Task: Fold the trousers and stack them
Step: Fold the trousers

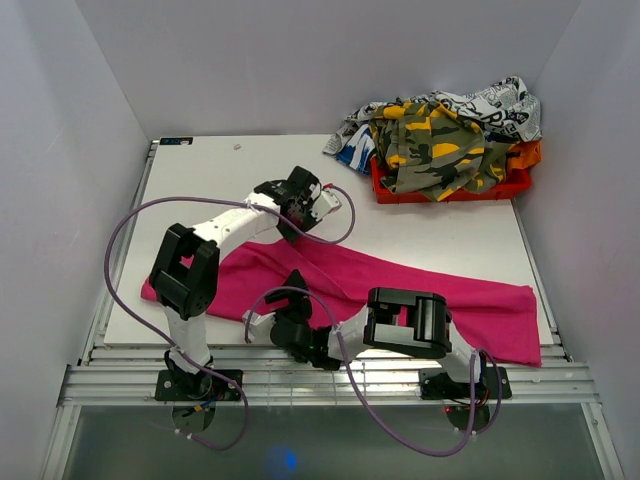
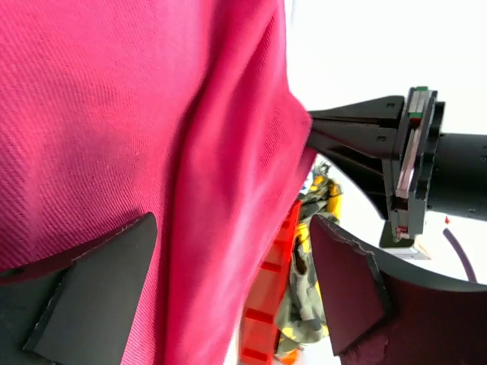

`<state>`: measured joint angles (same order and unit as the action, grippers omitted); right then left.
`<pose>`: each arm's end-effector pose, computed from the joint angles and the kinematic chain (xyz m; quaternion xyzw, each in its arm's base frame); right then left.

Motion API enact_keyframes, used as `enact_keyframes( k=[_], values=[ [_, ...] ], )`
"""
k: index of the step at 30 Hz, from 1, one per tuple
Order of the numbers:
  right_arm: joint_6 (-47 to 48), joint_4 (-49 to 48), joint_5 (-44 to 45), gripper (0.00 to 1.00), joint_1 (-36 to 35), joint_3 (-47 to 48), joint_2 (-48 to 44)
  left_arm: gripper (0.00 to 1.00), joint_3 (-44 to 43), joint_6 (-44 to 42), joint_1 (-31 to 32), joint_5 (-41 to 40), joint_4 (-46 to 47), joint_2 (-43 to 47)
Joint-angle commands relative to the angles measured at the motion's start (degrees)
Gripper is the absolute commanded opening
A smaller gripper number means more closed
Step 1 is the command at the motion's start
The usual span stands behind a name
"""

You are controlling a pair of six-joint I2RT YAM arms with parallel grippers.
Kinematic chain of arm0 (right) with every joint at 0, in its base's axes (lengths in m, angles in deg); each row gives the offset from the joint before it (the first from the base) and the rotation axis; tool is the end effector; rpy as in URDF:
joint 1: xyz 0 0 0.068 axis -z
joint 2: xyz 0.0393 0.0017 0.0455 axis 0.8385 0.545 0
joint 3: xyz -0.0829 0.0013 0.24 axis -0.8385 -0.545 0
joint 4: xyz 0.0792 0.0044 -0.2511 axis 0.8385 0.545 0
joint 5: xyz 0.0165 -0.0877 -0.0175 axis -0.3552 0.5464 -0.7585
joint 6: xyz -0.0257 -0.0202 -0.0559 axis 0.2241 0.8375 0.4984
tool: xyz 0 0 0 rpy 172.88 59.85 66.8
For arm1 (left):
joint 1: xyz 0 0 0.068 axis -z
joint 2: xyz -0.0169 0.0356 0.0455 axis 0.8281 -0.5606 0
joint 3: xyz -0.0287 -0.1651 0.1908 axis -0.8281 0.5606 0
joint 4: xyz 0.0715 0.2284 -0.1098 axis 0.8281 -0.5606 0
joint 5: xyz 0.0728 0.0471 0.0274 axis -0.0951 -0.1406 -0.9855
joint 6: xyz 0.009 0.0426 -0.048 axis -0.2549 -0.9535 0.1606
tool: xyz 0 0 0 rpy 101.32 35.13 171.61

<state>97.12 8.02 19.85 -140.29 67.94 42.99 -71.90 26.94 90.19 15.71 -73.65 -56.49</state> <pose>0.0881 0.3747 0.0696 -0.6193 0.4660 -0.3333 0.5368 0.3252 -0.2182 0.1858 0.4748 0.8587 0.0103 0.1923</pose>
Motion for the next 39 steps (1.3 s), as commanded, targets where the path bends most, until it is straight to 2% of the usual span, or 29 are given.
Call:
enact_keyframes(
  k=[1,6,8,11,14,17,18,19,22,25,29,30,33,37,39],
  values=[
    [-8.2,17.7,-12.0,0.90,-1.5,-5.3,11.2,0.00,-3.9,-2.3,-1.8,-1.6,0.2,0.2],
    [-8.3,18.9,-12.4,0.90,-1.5,-4.9,11.6,0.00,-7.3,-3.0,-4.6,-0.3,2.1,-4.0],
    [-8.5,19.5,-13.3,0.91,-1.5,-4.9,11.2,0.06,-9.1,-3.5,-5.4,0.1,3.0,-6.5],
    [-9.1,21.1,-14.5,0.98,-1.6,-4.9,10.8,0.12,-11.8,-3.7,-7.6,0.8,5.8,-9.6],
    [-9.5,22.3,-15.7,0.90,-1.6,-4.7,10.5,0.17,-15.4,-3.5,-9.1,1.6,9.0,-12.8],
    [-9.8,23.3,-16.3,0.84,-1.6,-4.3,10.5,0.33,-18.7,-3.3,-9.8,1.8,11.2,-15.1],
    [-9.9,23.5,-16.4,0.79,-1.6,-4.2,10.5,0.38,-21.0,-2.7,-10.2,1.3,11.8,-16.5],
    [-10.0,23.6,-16.5,0.79,-1.6,-4.2,10.5,0.47,-22.4,-2.2,-10.5,0.6,12.0,-17.0],
    [-10.2,24.2,-16.6,0.73,-1.6,-3.8,10.7,0.56,-28.3,-0.8,-12.0,1.7,9.5,-17.4],
    [-10.3,24.7,-16.8,0.67,-1.6,-3.5,10.8,0.58,-31.3,-1.5,-13.2,5.3,5.6,-15.5],
    [-10.5,24.7,-16.6,0.55,-1.6,-3.3,10.5,0.59,-30.2,-1.5,-15.0,11.8,-0.8,-11.9],
    [-10.5,24.6,-16.5,0.54,-1.5,-3.3,10.3,0.59,-29.4,-1.5,-15.4,17.4,-3.6,-10.9],
    [-11.7,24.6,-16.3,0.54,-1.2,-3.4,8.2,0.54,-24.0,-1.8,-15.8,27.5,-7.4,-7.5],
    [-13.1,25.5,-16.7,0.56,-1.2,-3.7,2.3,0.46,-17.0,-0.4,-15.9,33.0,-8.0,-6.4],
    [-13.8,26.4,-17.1,0.59,-1.0,-3.5,-2.9,0.43,-14.9,2.8,-16.5,32.9,-6.4,-6.5]
  ],
)
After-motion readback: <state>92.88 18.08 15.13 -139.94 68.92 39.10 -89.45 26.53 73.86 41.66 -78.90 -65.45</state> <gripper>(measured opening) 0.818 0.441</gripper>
